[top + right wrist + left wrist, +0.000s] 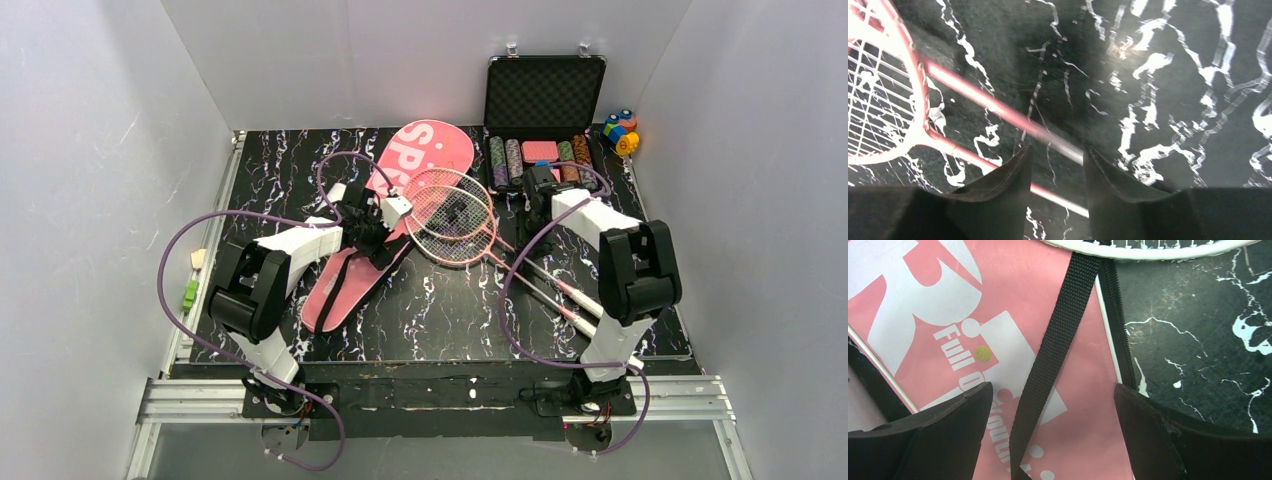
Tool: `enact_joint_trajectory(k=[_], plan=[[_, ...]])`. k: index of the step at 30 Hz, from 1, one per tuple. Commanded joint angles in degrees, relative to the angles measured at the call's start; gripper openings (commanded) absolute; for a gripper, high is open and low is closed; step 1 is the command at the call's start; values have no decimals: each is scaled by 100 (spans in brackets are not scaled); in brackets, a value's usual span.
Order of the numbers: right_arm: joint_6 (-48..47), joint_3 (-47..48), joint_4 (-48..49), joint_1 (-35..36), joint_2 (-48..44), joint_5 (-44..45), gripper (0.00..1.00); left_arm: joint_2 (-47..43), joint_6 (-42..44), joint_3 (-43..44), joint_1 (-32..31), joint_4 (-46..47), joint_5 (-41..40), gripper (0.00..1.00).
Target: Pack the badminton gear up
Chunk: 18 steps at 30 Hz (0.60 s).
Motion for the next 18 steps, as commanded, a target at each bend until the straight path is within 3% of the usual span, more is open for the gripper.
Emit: enact_joint_trajectory(k=[1,4,7,12,16,18], plan=[[457,440,-360,-187,-726,556,53,-228,14,-1,-91,-174,479,91],[536,747,-432,-164,-948,309,56,-211,101,-85,-169,-174,390,90],[593,932,-444,-92,-1037,151,58,-122,129,-126,-209,-233,333,82],[728,957,-390,206,-1163,-54,59,-282,208,-327,-335,-127,248,77],[890,818,-159,488,-1300,-199,59,-62,271,-222,-346,-206,174,48],[942,739,-37,603,-1353,-312,58,26,293,-152,-346,-280,163,26]])
